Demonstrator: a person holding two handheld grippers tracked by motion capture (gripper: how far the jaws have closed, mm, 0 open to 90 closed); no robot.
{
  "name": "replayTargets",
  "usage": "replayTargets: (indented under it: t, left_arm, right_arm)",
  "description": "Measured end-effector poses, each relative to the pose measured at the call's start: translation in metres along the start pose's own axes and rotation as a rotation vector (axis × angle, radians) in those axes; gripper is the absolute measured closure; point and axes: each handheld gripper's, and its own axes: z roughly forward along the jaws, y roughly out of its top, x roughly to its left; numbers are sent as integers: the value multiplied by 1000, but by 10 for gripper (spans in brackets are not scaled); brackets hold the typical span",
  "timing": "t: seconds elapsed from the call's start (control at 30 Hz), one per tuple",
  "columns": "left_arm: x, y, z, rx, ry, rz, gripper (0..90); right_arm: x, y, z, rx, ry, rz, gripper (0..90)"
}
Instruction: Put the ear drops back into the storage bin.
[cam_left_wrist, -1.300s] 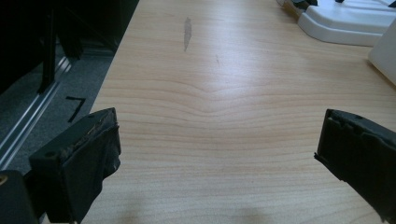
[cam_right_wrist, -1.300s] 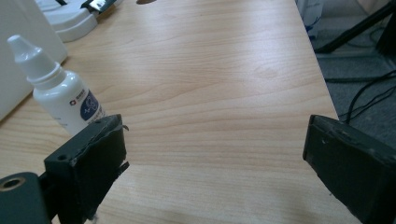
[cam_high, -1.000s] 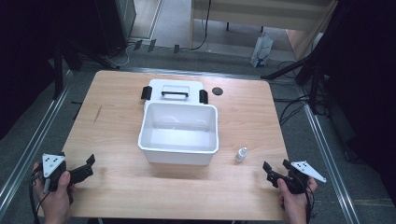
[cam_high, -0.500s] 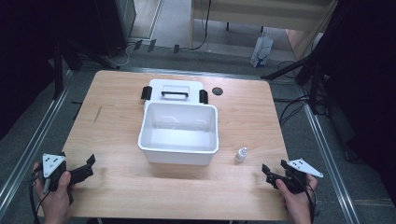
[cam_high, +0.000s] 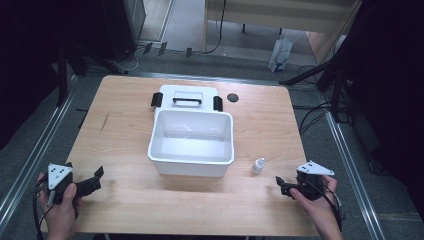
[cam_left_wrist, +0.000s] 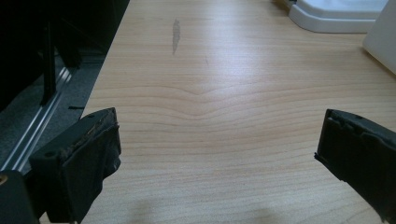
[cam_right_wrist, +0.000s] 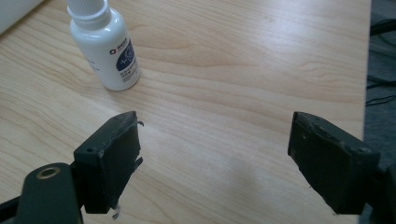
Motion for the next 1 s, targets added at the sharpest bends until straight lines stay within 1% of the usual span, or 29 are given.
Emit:
replayTargets:
  t: [0.07,0.17,0.2,0.27,0.3,0.33,0.37,0.43,0.47,0.5,0.53,0.57,0.6,0.63,0.67,0.7,0.73,0.8,0.87,0.9,0.97,1.0]
  left_arm:
    - [0,0,0,1,-1,0,3]
    - [0,0,1,1,-6,-4,3]
    - [0,0,1,1,-6,-4,3]
    - [0,0,1,2,-7,-5,3]
    - [0,0,1,2,-7,-3,3]
    - [0,0,1,2,-7,-3,3]
    - [0,0,1,4,-6,-3,3]
    - [0,0,1,4,-7,-3,3]
    - [0,0,1,4,-7,-3,3]
    - [0,0,1,4,-7,-4,3]
    - [0,0,1,6,-8,-3,3]
    - [0,0,1,6,-8,-3,3]
    - [0,0,1,7,-10,-4,3]
    - [0,0,1,7,-10,-3,3]
    - [0,0,1,7,-10,-3,3]
    - [1,0,1,6,-11,-3,3]
    - [1,0,1,8,-12,-4,3]
    - [1,0,1,9,-14,-9,3]
    - [1,0,1,9,-14,-10,3]
    - [2,1,1,11,-14,-12,3]
    - [1,1,2,12,-10,-12,3]
    - [1,1,2,12,-10,-12,3]
  right_arm:
    - [1,6,-1,25,-11,-18,191]
    - [5,13,-1,64,-17,-58,198]
    - [5,13,-1,64,-17,-58,198]
    - [7,19,-1,90,-24,-84,200]
    - [9,24,-1,105,-21,-98,201]
    - [9,24,-1,105,-21,-98,201]
    - [11,29,-1,122,-17,-117,203]
    - [13,36,0,143,-8,-141,205]
    - [13,36,0,143,-8,-141,205]
    - [14,42,0,162,-6,-158,219]
    - [14,45,1,175,-2,-158,225]
    - [14,45,1,175,-2,-158,225]
    - [15,47,2,184,6,-164,227]
    - [17,52,5,208,22,-185,229]
    - [17,52,5,208,22,-185,229]
    - [18,56,7,230,31,-196,210]
    - [18,59,8,245,28,-199,195]
    - [20,64,10,271,26,-205,168]
    - [20,68,11,297,37,-212,134]
    - [20,72,11,318,52,-218,125]
    - [21,78,12,355,64,-237,126]
    - [21,78,12,355,64,-237,126]
